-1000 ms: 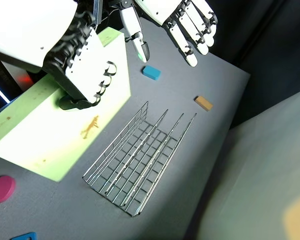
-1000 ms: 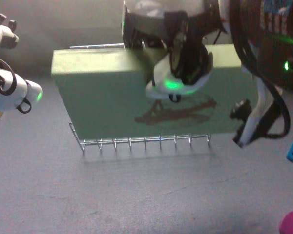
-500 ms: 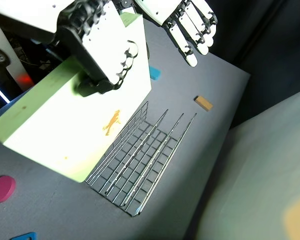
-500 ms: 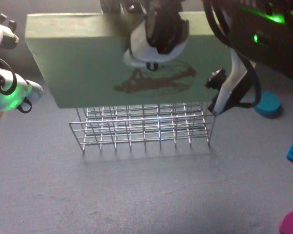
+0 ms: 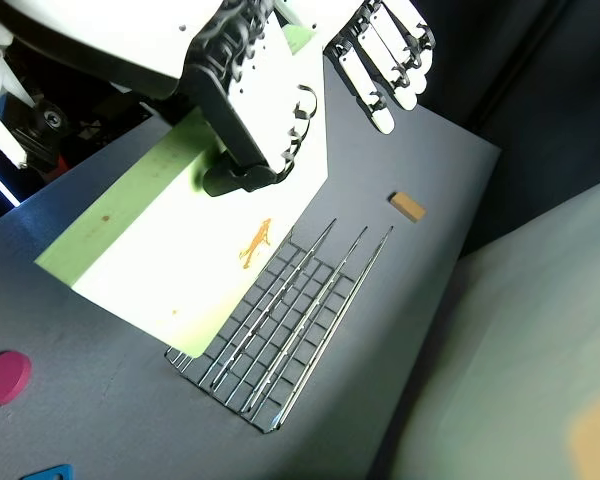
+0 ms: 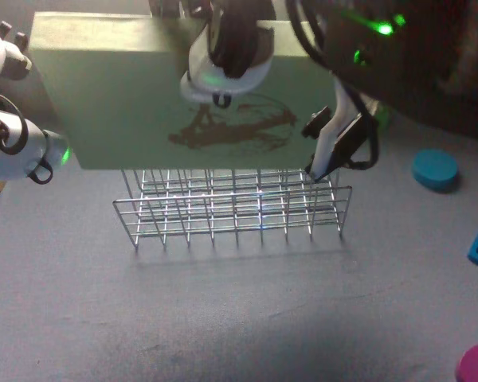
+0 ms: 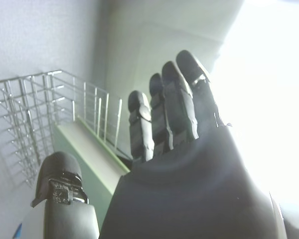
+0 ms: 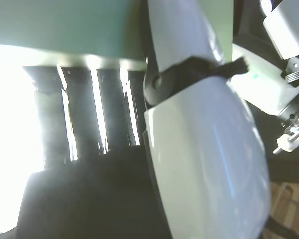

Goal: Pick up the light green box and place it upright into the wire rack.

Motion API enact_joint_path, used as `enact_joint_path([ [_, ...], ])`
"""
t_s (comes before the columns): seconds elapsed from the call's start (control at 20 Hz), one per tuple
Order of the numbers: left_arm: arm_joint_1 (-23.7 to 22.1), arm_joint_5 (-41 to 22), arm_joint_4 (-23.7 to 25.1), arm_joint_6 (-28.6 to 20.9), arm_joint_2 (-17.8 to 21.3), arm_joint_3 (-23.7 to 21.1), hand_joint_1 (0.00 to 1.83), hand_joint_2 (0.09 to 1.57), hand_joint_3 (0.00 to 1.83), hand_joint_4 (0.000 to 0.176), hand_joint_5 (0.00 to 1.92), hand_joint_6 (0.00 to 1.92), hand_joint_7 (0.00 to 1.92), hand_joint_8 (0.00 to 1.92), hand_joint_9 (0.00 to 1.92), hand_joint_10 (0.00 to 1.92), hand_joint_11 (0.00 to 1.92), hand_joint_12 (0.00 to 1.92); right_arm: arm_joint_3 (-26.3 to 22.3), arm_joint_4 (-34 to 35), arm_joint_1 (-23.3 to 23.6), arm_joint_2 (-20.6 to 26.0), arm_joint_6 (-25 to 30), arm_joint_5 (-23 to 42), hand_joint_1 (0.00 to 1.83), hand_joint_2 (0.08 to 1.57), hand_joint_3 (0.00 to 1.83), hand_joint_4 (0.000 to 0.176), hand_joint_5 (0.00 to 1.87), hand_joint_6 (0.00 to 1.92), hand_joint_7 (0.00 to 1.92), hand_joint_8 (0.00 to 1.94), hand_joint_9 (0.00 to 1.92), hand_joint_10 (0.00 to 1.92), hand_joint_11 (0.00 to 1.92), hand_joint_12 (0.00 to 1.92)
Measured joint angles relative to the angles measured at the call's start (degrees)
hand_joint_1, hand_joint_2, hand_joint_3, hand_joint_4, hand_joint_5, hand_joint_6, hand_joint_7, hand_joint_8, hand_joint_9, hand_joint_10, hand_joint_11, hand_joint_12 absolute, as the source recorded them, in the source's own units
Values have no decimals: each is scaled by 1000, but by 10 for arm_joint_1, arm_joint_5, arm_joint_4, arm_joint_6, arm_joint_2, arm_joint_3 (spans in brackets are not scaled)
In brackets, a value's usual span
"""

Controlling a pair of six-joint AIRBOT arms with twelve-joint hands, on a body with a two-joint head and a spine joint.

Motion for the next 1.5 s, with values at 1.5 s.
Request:
enact_joint_path([
  [1.5,4,-7,-8,4,0,0,156,1167,0,77,289,0,244,0,236,0,0,763,101,-4,-93,-44,-13,63,1361,1164,0,0,861,944,868,1198,828,1452,783,1512],
])
